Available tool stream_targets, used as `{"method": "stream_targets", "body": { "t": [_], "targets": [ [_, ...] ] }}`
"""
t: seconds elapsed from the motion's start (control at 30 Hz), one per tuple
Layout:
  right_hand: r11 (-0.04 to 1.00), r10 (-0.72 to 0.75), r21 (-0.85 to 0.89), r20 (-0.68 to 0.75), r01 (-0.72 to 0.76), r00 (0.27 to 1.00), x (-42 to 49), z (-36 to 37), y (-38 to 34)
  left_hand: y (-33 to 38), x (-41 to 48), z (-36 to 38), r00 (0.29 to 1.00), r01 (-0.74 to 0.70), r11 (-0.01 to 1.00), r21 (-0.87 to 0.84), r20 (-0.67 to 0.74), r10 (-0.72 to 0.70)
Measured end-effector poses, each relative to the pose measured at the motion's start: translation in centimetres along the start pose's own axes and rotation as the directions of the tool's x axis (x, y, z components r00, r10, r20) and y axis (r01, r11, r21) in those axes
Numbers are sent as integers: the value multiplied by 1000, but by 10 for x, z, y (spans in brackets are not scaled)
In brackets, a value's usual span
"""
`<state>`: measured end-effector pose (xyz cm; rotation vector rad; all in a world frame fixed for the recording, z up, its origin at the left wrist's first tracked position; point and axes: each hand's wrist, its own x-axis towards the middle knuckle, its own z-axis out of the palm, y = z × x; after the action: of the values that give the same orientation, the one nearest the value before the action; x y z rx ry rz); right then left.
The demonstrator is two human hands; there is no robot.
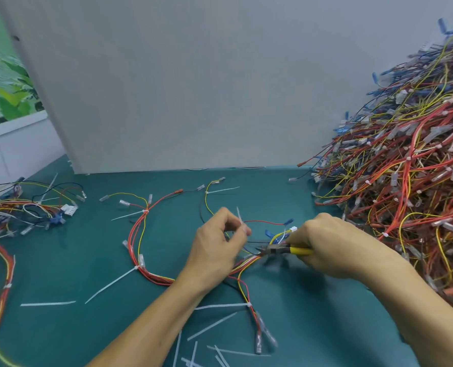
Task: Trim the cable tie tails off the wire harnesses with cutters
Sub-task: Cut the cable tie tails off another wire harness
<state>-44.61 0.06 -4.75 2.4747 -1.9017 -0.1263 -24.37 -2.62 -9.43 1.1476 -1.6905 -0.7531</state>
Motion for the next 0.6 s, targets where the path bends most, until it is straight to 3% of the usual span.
{"method": "stream_targets", "body": {
  "t": [0.1,0.27,0.33,0.43,0.5,0.6],
  "targets": [
    [997,-9,72,30,7,999,-4,-8,-3,11,7,-19,999,19,988,-152,-34,-24],
    [975,22,210,234,-73,972,-16,-11,-18,17,7,-41,968,247,834,-492,155,-196],
    [970,-8,234,288,-63,958,-19,-11,-24,16,3,-50,954,261,875,-408,245,-171],
    [970,-50,242,293,-23,955,-24,-13,-30,7,-10,-67,921,-53,999,13,387,44],
    [977,-72,214,258,15,963,-29,-14,-32,-1,-17,-72,851,-269,942,199,508,136],
    [990,-104,119,192,82,976,-39,-14,-33,-7,-22,-71,757,-430,867,251,624,195]
  ]
}}
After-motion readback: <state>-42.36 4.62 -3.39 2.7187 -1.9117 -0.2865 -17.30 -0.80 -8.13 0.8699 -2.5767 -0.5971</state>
